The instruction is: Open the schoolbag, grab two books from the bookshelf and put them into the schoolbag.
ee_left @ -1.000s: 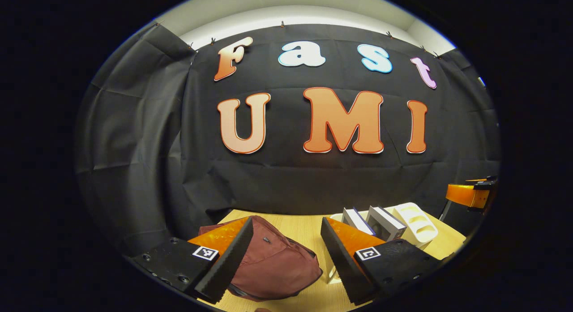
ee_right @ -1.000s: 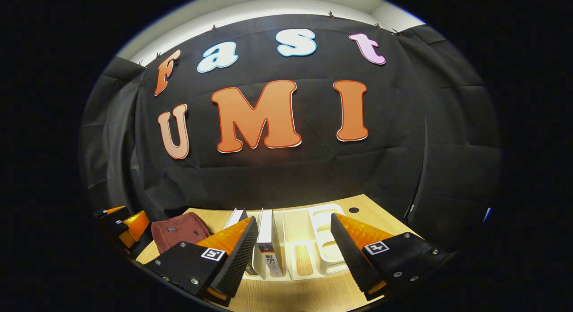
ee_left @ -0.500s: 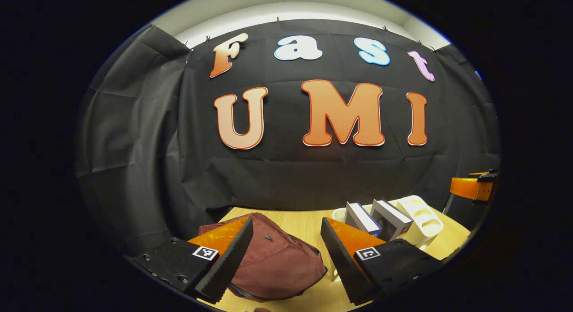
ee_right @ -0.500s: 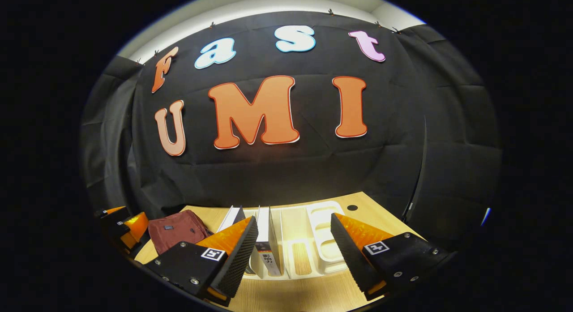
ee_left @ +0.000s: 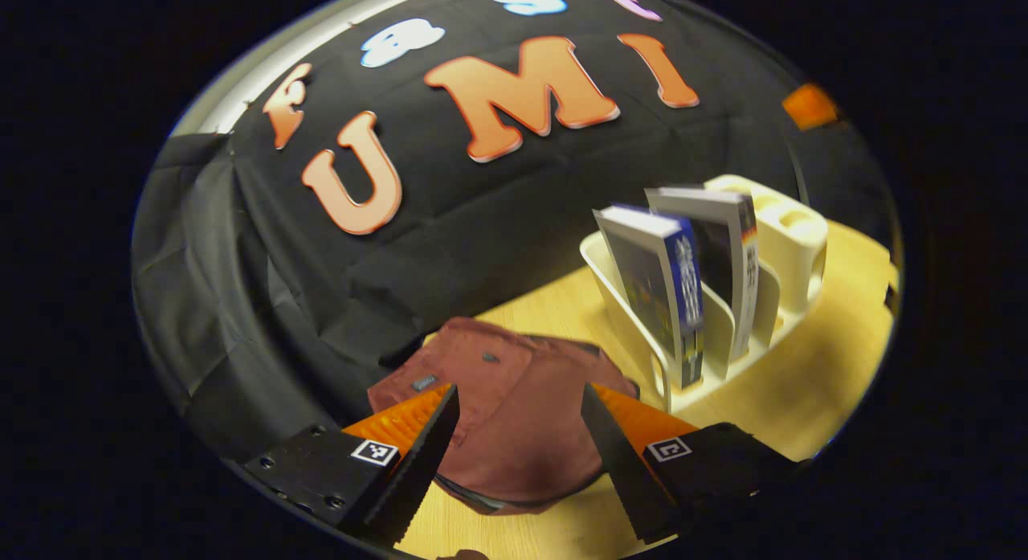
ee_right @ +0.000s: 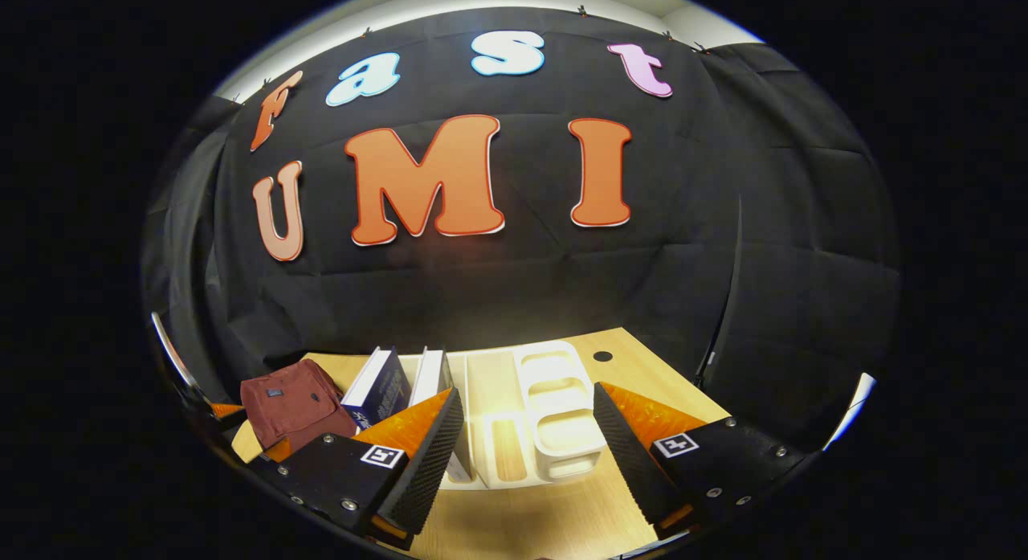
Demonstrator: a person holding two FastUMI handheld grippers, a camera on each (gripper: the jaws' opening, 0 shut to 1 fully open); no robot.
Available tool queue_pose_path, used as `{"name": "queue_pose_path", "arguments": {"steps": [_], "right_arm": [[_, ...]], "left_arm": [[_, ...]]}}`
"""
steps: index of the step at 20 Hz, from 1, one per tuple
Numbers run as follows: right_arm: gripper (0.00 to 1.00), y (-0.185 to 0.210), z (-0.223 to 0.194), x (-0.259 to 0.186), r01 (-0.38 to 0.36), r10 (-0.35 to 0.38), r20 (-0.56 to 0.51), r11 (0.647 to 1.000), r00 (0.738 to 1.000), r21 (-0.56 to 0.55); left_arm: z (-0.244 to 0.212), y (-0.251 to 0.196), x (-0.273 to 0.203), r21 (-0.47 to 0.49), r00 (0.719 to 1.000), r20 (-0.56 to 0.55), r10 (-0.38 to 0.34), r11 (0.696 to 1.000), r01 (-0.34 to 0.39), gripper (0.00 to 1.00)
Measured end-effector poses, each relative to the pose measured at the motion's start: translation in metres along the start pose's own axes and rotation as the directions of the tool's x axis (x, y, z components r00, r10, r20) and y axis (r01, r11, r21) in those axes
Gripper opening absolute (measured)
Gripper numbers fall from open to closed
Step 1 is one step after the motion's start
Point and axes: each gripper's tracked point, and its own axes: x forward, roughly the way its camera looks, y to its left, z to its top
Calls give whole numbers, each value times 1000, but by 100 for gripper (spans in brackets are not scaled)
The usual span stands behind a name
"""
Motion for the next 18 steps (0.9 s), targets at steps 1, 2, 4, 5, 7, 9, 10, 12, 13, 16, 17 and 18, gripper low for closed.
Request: {"name": "queue_pose_path", "arguments": {"steps": [1, 2, 4, 5, 7, 9, 10, 12, 13, 16, 17, 18], "right_arm": [[97, -6, -4, 0, 10, -10, -15, 1000, 1000, 0], [97, -12, -8, 0, 23, -23, -26, 1000, 999, -2], [97, -21, -15, -2, 36, -36, -50, 999, 998, -3], [97, -23, -18, -3, 33, -33, -68, 999, 997, 6], [97, -32, -25, -4, 43, -41, -98, 999, 994, 19], [97, -39, -29, -4, 58, -56, -114, 998, 992, 18], [97, -42, -30, -4, 61, -59, -117, 998, 991, 13], [97, -43, -30, -3, 60, -60, -117, 998, 991, -3], [97, -42, -30, -2, 55, -55, -118, 998, 991, -8], [97, -35, -32, 1, 29, -29, -126, 1000, 992, 3], [97, -33, -32, 2, 20, -19, -127, 1000, 992, 8], [97, -31, -32, 3, 12, -11, -127, 1000, 992, 11]], "left_arm": [[-11, -12, 9, 41, 1000, -25, -19, 999, 20, 98], [-24, -25, 18, 78, 998, -48, -34, 996, 38, 98], [-48, -50, 35, 128, 993, -102, -63, 989, 76, 98], [-59, -59, 43, 147, 988, -133, -72, 985, 91, 98], [-76, -68, 59, 198, 983, -171, -70, 975, 104, 98], [-87, -70, 69, 243, 978, -202, -56, 964, 106, 98], [-88, -68, 71, 253, 975, -216, -48, 962, 103, 98], [-93, -61, 71, 251, 967, -253, -30, 963, 96, 98], [-95, -60, 71, 241, 963, -267, -30, 966, 97, 99], [-90, -50, 64, 249, 960, -279, -8, 965, 80, 98], [-86, -46, 62, 249, 961, -277, -5, 965, 77, 98], [-82, -41, 59, 244, 960, -279, -2, 967, 73, 96]]}}
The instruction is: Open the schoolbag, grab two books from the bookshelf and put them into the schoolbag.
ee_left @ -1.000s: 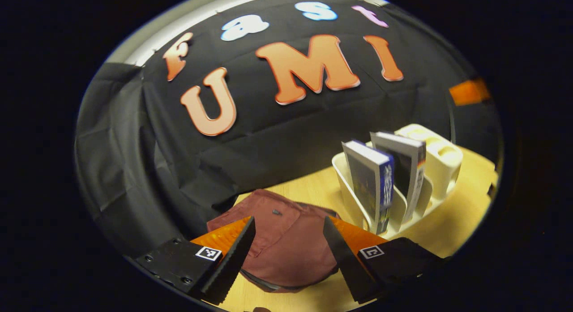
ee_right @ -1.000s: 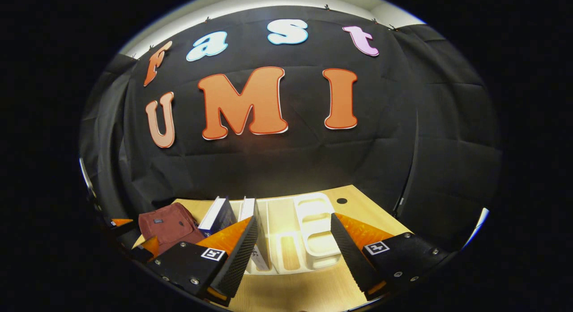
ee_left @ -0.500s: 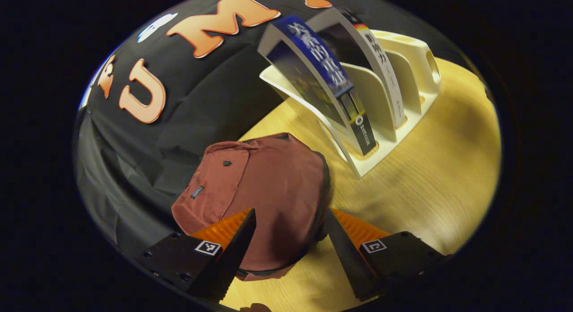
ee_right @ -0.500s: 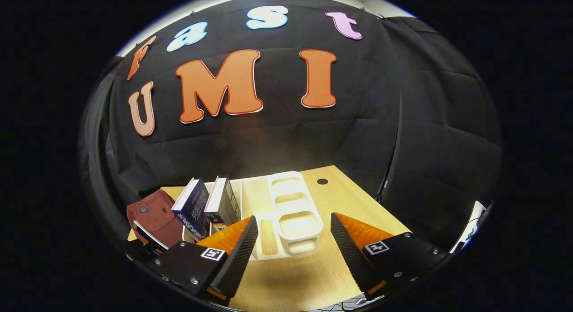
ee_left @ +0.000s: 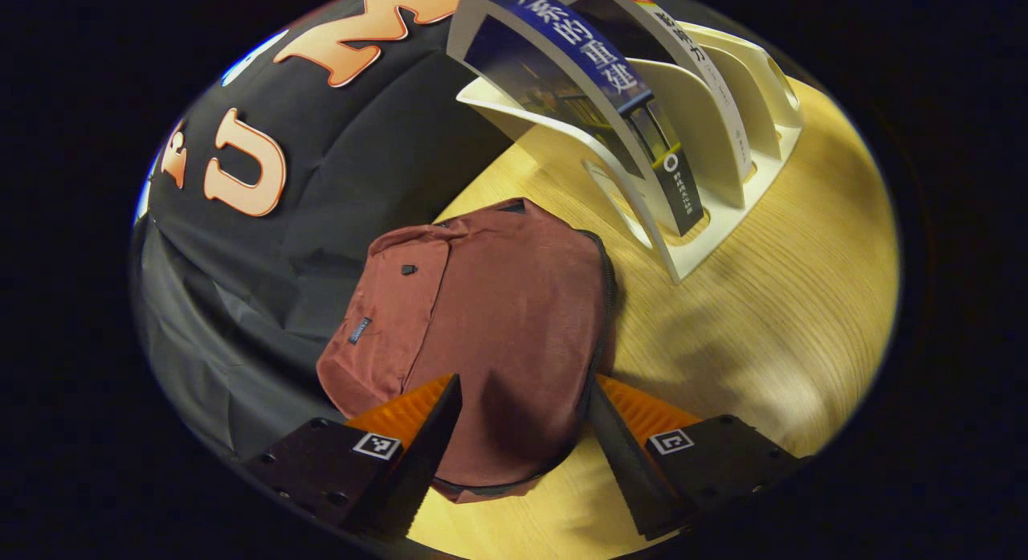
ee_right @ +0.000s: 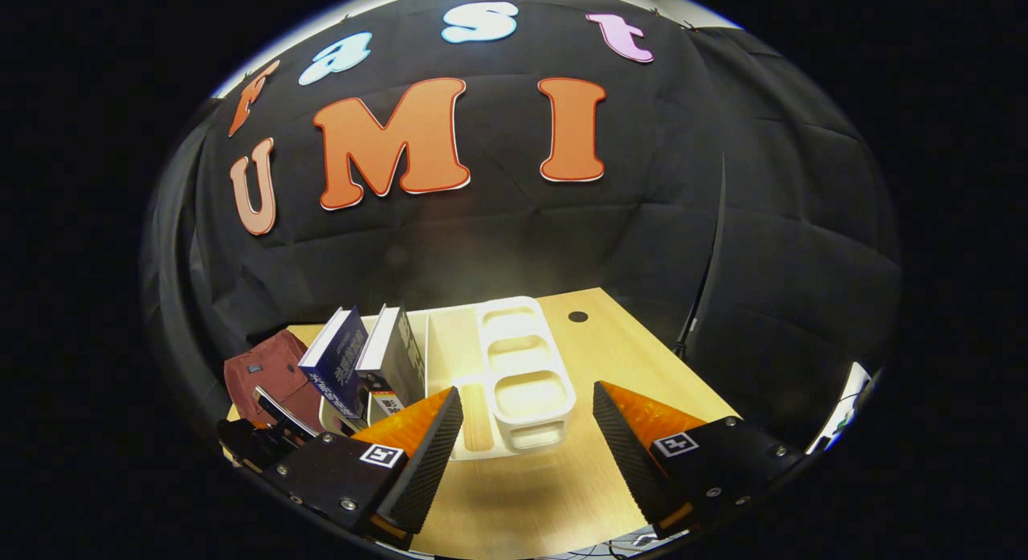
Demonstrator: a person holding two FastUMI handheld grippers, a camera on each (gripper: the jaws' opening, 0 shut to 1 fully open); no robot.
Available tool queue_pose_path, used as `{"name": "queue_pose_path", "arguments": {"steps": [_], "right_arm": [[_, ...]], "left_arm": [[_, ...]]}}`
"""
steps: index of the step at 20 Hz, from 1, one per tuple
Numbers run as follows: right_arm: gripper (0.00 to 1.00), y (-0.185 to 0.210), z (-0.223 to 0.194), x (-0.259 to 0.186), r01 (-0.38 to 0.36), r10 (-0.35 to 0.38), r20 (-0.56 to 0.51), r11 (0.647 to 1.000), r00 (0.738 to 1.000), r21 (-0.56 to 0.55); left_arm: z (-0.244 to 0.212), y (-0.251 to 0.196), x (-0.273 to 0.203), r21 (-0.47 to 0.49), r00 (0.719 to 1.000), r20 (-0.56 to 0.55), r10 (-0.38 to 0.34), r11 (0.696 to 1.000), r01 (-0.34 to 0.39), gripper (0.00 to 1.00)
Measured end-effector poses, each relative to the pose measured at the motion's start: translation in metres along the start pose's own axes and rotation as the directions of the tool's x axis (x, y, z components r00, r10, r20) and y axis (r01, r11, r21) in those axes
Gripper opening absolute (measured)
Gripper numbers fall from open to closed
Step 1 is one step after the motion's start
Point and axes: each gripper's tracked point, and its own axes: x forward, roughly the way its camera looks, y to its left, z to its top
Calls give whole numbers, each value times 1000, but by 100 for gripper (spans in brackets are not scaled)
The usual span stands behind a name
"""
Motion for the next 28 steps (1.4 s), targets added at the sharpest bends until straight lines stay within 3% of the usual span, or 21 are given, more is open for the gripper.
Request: {"name": "queue_pose_path", "arguments": {"steps": [4, 6, 7, 8, 9, 11, 12, 13, 14, 15, 19, 23, 28], "right_arm": [[97, -1, 1, 2, -12, 12, 4, 1000, 1000, -2], [97, -5, 0, 2, -11, 11, -1, 1000, 1000, 10], [97, -8, 0, 3, -9, 9, -3, 1000, 1000, 17], [97, -11, -1, 3, -7, 7, -3, 1000, 1000, 22], [97, -13, -2, 2, -3, 3, -4, 1000, 1000, 25], [97, -19, -3, 0, 4, -4, -5, 1000, 1000, 27], [97, -21, -3, 0, 6, -6, -3, 1000, 1000, 31], [97, -23, -2, -1, 6, -6, -1, 999, 1000, 34], [97, -24, -2, -2, 5, -5, 0, 999, 1000, 39], [97, -26, -1, -2, 4, -4, 3, 999, 1000, 47], [97, -28, 1, -3, -15, 14, 7, 997, 1000, 78], [97, -27, 6, -2, -33, 32, 11, 998, 999, 56], [97, -18, 11, 1, -40, 39, 9, 998, 999, 40]], "left_arm": [[4, 9, -2, -25, 1000, -6, -22, 999, 22, 95], [2, 6, -1, -33, 999, -27, -42, 999, 41, 86], [3, 4, -2, -27, 999, -24, -45, 999, 44, 86], [5, 4, -3, -15, 999, -22, -44, 999, 44, 77], [6, 3, -3, 2, 999, -24, -47, 999, 47, 56], [7, -1, -3, 21, 997, -33, -63, 998, 63, 49], [7, -3, -5, 26, 996, -41, -74, 997, 75, 51], [5, -4, -1, 35, 995, -56, -82, 996, 84, 36], [4, -5, -4, 41, 993, -69, -93, 995, 96, 29], [1, -10, 1, 44, 988, -98, -121, 991, 126, 10], [3, -9, 2, 35, 987, -100, -129, 991, 133, 2], [3, -8, 0, 56, 982, -102, -156, 985, 162, 0], [8, 4, -12, 5, 960, -112, -258, 966, 260, 0]]}}
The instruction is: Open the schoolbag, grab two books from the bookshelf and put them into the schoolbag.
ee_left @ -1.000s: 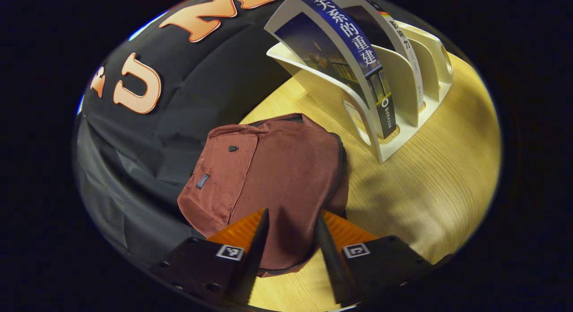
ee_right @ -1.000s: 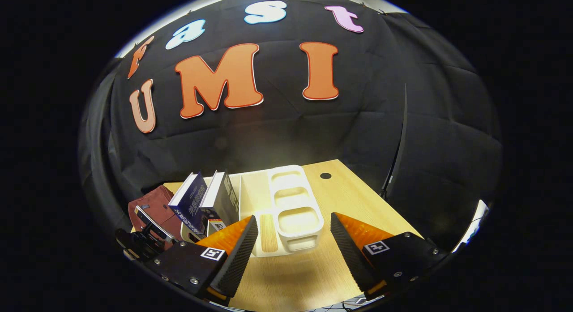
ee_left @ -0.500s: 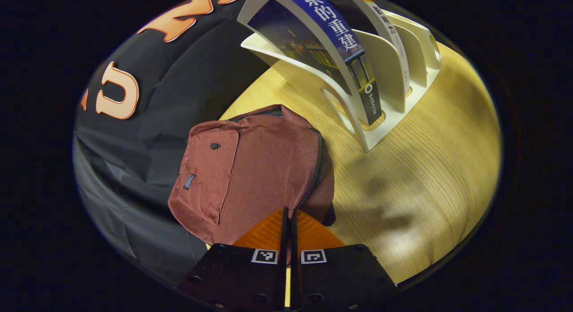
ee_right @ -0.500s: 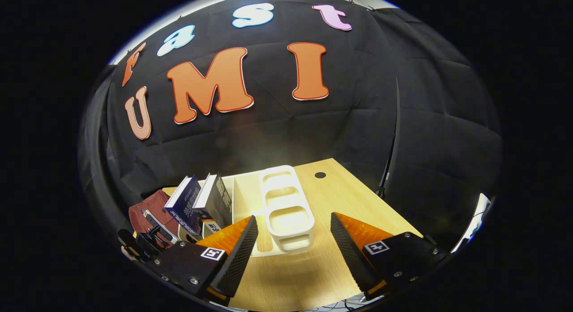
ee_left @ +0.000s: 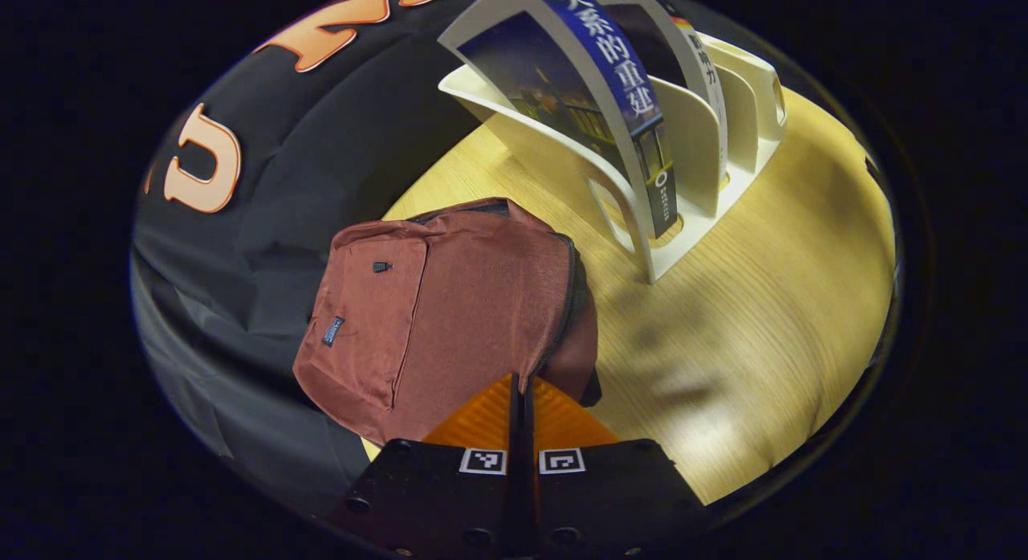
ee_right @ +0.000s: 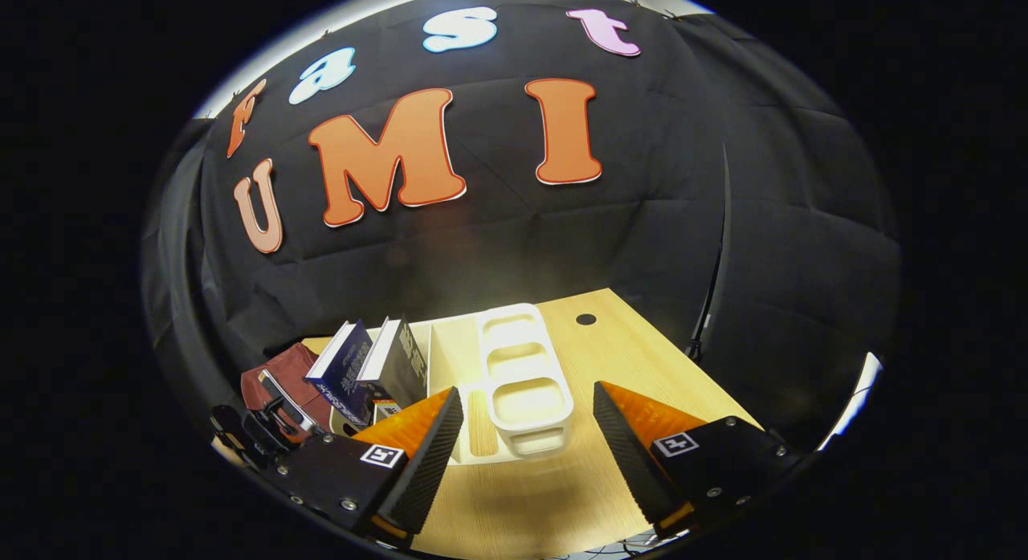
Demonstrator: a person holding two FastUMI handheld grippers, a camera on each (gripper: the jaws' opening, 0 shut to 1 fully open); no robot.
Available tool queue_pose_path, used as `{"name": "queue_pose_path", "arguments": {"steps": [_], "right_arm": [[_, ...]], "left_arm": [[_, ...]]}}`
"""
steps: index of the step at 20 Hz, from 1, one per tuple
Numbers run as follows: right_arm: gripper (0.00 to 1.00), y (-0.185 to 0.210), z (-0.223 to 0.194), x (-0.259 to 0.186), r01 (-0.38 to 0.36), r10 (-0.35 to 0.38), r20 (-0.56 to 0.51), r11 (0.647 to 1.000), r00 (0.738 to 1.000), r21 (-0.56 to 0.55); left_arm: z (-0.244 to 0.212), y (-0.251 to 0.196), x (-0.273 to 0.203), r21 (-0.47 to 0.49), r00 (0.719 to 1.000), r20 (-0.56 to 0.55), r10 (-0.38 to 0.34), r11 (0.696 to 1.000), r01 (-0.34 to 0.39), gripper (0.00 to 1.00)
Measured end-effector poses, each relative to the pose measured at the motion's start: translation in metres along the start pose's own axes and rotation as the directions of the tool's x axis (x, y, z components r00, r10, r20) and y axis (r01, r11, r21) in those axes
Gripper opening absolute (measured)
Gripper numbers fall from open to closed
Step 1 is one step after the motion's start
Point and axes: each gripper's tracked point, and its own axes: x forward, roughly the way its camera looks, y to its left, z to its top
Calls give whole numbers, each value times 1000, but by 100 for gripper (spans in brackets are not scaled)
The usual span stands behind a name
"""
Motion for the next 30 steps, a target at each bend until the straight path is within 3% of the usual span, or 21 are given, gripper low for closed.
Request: {"name": "queue_pose_path", "arguments": {"steps": [5, 9, 13, 18, 21, 26, 30], "right_arm": [[97, 29, 4, -3, 22, -21, -13, 1000, 1000, 19], [97, 64, 10, -13, 65, -65, 10, 998, 998, 11], [100, 107, 11, -21, 77, -77, 11, 997, 997, 19], [97, 148, 9, -32, 73, -73, 0, 995, 997, 69], [97, 164, 12, -38, 61, -61, -9, 995, 998, 82], [97, 187, 30, -34, 19, -18, -39, 1000, 999, 12], [97, 217, 50, -14, -60, 65, -164, 998, 984, 34]], "left_arm": [[13, 27, -23, 3, 983, -4, -185, 983, 185, 1], [27, 65, -48, 85, 959, 37, -280, 957, 276, 1], [40, 122, -55, 172, 960, 88, -266, 953, 248, 1], [60, 184, -66, 252, 954, 157, -255, 944, 211, 1], [74, 212, -74, 242, 947, 194, -256, 948, 206, 0], [81, 246, -72, 182, 943, 235, -235, 964, 195, 1], [72, 251, -64, 152, 939, 232, -255, 963, 224, 1]]}}
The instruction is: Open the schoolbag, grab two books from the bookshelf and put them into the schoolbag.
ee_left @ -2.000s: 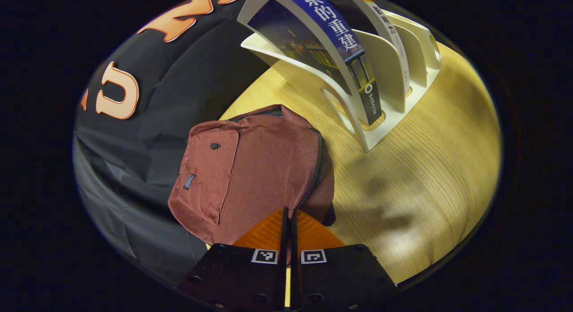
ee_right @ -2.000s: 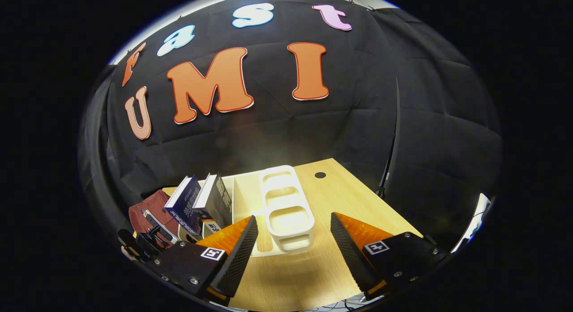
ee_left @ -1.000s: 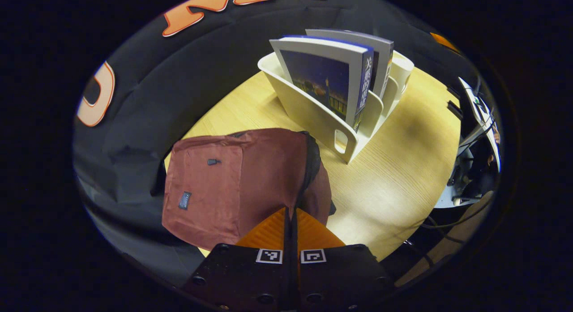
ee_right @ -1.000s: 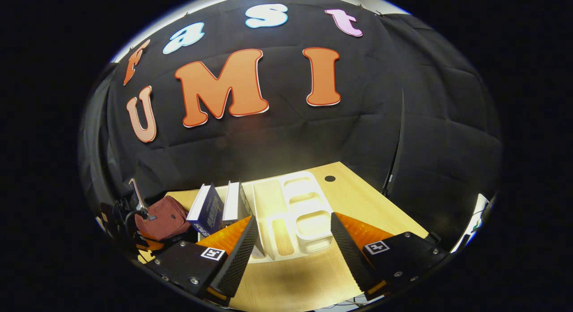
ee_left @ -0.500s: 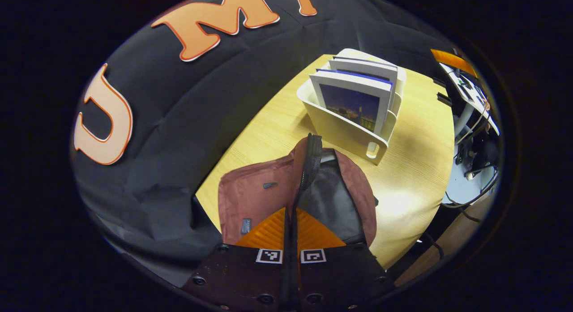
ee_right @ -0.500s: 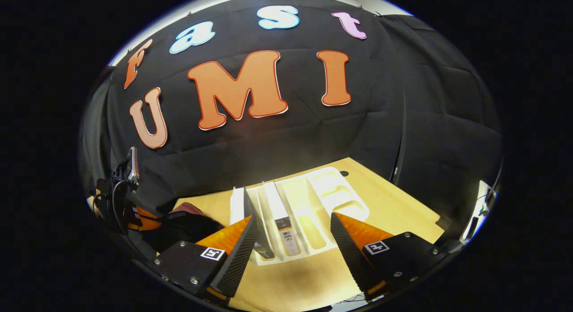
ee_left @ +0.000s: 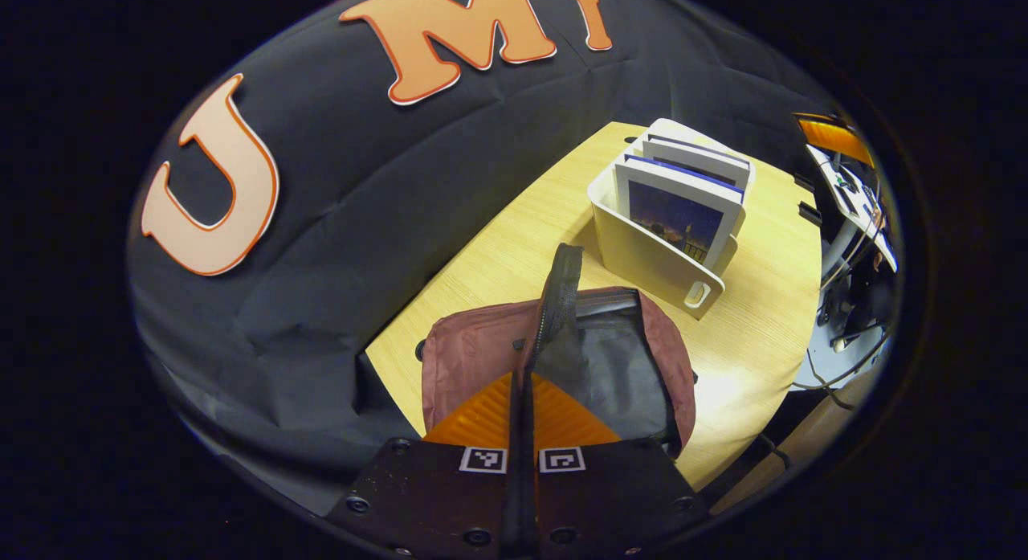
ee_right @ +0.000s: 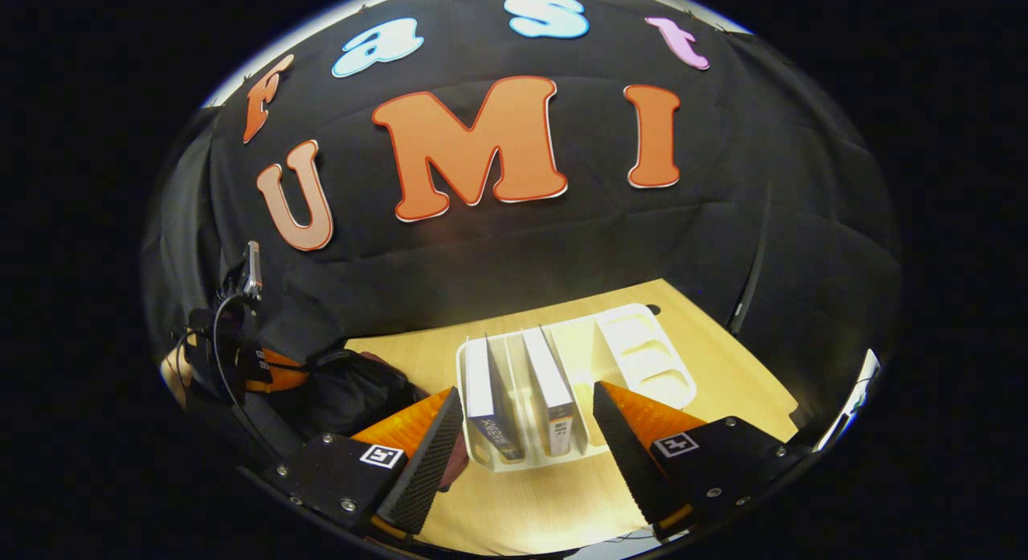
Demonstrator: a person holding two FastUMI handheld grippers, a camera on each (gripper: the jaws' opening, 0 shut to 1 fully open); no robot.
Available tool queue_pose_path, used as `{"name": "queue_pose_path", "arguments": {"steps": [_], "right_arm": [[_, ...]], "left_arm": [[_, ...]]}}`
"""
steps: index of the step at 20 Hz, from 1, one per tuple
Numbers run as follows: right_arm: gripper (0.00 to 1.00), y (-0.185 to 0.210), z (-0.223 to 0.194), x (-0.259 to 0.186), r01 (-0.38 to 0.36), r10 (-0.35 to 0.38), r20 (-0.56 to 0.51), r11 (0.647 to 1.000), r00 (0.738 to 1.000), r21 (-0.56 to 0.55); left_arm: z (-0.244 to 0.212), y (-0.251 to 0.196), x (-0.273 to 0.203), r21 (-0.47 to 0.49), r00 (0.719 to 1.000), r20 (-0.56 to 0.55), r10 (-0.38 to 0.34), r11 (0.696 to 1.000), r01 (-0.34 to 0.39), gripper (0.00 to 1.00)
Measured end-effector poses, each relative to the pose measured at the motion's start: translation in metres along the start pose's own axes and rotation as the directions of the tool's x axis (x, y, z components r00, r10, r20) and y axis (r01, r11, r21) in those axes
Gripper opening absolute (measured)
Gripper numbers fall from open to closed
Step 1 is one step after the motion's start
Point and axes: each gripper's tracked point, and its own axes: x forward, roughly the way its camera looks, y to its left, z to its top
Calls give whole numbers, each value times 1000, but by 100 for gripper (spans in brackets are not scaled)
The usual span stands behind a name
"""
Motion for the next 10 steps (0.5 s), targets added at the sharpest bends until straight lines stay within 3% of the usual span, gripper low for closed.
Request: {"name": "queue_pose_path", "arguments": {"steps": [2, 5, 10], "right_arm": [[97, 13, 15, 18, -26, 25, -92, 1000, 995, -8], [97, 36, 19, 43, -81, 72, -263, 996, 962, -23], [97, 64, -5, 89, -118, 68, -513, 991, 856, -66]], "left_arm": [[-3, 6, 3, 0, 1000, -1, 14, 1000, -14, 1], [-3, 8, 6, -22, 1000, 0, 4, 1000, -4, 0], [-14, 16, 15, -57, 1000, -5, -3, 998, 2, 1]]}}
